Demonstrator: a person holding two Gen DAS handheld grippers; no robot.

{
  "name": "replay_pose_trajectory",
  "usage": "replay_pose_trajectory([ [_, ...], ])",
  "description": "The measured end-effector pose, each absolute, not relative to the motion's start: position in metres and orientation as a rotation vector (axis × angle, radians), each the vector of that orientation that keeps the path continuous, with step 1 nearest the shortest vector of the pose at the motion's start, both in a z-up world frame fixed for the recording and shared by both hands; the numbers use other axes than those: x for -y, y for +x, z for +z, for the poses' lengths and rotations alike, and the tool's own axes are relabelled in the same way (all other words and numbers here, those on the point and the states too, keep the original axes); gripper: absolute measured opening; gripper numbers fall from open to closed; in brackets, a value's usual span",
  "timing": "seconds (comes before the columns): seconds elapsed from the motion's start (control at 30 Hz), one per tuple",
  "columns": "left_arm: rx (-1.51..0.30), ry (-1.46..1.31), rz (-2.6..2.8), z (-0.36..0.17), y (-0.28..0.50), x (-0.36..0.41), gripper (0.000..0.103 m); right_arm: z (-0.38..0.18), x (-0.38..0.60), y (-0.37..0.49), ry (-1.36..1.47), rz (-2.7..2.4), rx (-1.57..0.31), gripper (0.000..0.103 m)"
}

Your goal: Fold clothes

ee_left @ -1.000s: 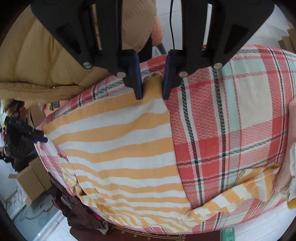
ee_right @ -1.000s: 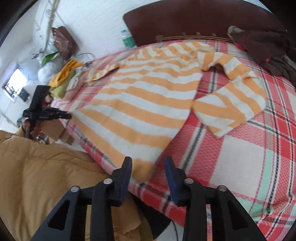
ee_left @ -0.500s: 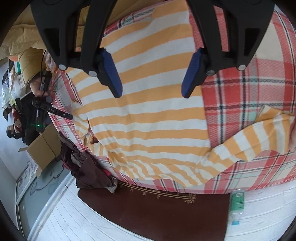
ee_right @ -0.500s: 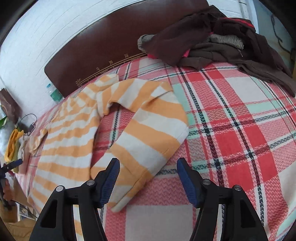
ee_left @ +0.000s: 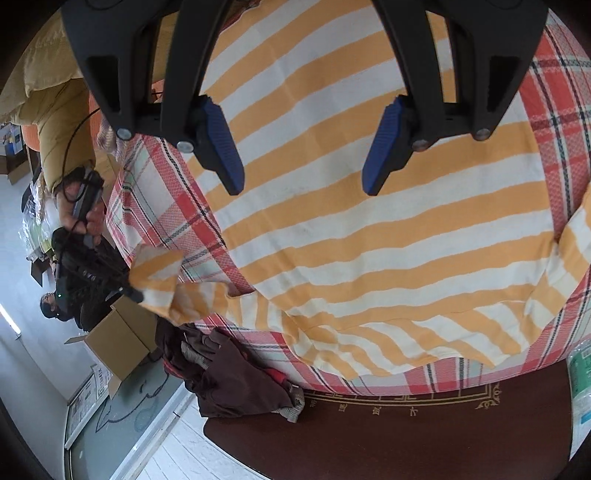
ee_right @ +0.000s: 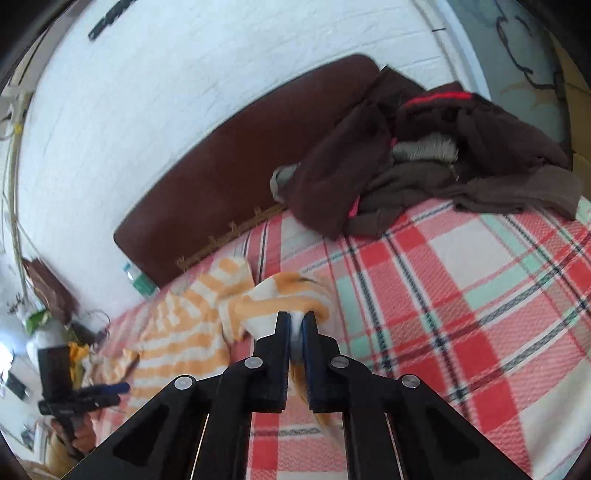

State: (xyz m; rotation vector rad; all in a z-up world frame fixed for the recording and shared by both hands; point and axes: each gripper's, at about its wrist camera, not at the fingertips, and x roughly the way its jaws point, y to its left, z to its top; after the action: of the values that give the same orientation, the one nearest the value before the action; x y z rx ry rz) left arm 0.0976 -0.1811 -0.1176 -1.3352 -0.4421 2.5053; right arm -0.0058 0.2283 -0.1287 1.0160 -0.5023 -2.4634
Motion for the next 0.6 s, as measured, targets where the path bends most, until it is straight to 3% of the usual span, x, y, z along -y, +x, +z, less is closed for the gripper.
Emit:
replay_pose_trajectory([
  [0.1,0.429,-1.358,2.486,-0.121,0.079,0.177,0.068,-0.11,-0.269,-0.011,0.964,-2.531,0.611,0.006],
  [0.2,0.396,-1.378,2.469,-0.124,0.06,0.17,0.068,-0.128,-0.292,-0.025,1.103,-2.588,0.631,0.012],
  [0.33,0.327,-1.415,2.447,-0.128,0.03,0.154,0.068,-0.166,-0.304,-0.035,1.418,-2.664,0.55,0.043],
  [0.4,0.292,-1.432,2.44,-0.128,0.016,0.145,0.068,-0.167,-0.303,-0.024,1.378,-2.683,0.527,0.045],
  [0.53,0.226,-1.425,2.442,-0.121,-0.013,0.128,0.068,-0.15,-0.263,-0.003,1.226,-2.64,0.239,0.055],
  [0.6,0.194,-1.401,2.459,-0.114,-0.031,0.121,0.068,-0.152,-0.236,-0.002,1.219,-2.587,0.042,0.068],
])
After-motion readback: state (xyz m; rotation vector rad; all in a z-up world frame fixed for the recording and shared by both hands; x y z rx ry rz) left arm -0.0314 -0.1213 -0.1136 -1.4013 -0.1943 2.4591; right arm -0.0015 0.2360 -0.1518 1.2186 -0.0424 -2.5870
